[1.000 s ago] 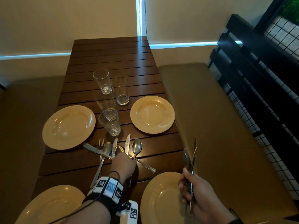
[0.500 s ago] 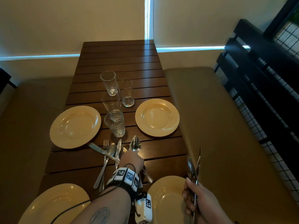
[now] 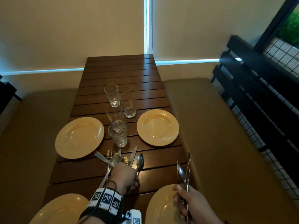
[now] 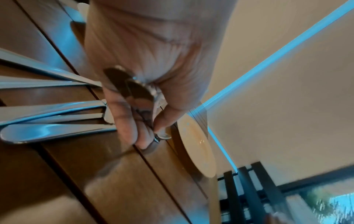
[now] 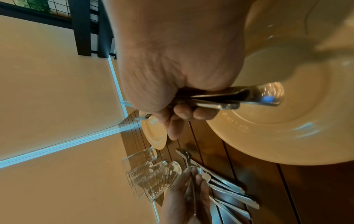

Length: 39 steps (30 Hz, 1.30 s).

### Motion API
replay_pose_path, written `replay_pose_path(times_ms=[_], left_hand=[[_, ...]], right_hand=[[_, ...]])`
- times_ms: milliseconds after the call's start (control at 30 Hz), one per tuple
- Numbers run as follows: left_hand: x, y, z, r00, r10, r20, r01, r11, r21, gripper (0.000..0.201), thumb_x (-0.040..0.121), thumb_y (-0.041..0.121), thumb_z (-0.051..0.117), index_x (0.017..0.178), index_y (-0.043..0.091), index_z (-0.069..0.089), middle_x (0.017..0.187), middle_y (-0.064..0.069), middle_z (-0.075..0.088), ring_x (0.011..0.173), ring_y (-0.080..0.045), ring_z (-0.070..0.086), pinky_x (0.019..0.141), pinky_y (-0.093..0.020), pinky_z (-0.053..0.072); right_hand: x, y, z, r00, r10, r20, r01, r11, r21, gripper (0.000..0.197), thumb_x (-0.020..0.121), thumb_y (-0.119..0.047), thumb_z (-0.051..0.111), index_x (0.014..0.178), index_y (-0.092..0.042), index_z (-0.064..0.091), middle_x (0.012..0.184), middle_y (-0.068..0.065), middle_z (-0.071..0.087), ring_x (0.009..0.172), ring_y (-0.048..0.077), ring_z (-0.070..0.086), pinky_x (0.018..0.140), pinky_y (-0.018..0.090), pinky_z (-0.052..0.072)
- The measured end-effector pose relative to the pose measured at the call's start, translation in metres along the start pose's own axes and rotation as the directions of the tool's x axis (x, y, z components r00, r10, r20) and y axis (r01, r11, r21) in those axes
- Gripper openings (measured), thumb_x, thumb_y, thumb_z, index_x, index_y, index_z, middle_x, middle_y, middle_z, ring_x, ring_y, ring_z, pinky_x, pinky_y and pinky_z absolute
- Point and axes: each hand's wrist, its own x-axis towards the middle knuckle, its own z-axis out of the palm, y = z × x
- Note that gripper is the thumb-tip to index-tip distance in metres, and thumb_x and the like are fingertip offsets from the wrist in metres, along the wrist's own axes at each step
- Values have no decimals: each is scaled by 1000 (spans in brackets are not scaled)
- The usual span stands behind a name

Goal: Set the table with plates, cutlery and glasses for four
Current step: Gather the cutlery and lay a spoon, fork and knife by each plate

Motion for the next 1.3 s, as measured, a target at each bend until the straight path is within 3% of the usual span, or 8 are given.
replay_pose_path(times_ms=[300,400,533,667,800,933,1067,1300], left_hand=[[-42,-16,-19,980,125,152,-55,916,-398,5,95,-2,67,92,1,70,77,-16,75,55,-19,65,50,-27,53],[-61,-18,-14,962,200,184,-103,895,-434,8,95,0,69,102,2,69,84,-15,78,64,-16,71,51,-23,54],[-80,-22,-3,944,277,180,-175,882,-437,9,91,3,74,99,6,70,85,-15,80,78,-32,77,69,-43,64],[-81,-31,3,917,399,0,-391,896,-210,6,85,18,82,87,24,79,81,4,79,77,-9,76,77,-29,62],[-79,-38,-4,854,504,129,-498,863,-81,13,88,26,75,96,33,83,88,16,79,83,0,74,80,-30,63],[-71,-44,-25,832,527,171,-535,845,-3,11,92,40,70,85,39,78,90,15,76,89,-1,69,82,-24,55],[-37,-52,-55,908,419,15,-418,902,109,15,94,35,68,85,25,75,80,8,73,76,-8,67,68,-28,54],[11,-61,-54,943,330,34,-304,819,488,19,89,39,73,92,23,64,88,6,68,85,-14,66,78,-31,57]], right_hand=[[-6,-17,47,993,89,79,-105,964,244,26,104,-17,45,113,0,62,99,21,76,93,43,71,82,67,53],[-4,-13,65,993,71,91,-92,963,254,29,104,-20,43,118,-3,62,108,19,75,103,39,69,86,68,51],[-10,-10,88,988,16,151,-62,949,310,36,105,-20,38,118,-1,65,111,26,72,100,43,69,81,63,56],[-16,-5,102,983,-63,175,-10,922,386,39,104,-18,38,116,6,67,111,34,68,105,48,67,97,58,50],[-19,-1,110,992,-51,116,7,936,351,31,103,-20,42,114,1,63,100,32,71,85,44,71,68,52,60],[-15,7,108,999,-41,9,37,960,277,24,103,-21,43,113,-1,54,69,16,64,45,24,53,45,31,44],[-10,16,91,999,-35,-20,39,953,302,18,103,-23,44,105,-7,53,63,9,51,40,15,35,40,27,33],[-12,23,69,999,-39,-28,46,950,309,19,103,-26,44,106,-9,53,63,9,48,40,17,35,43,29,32]])
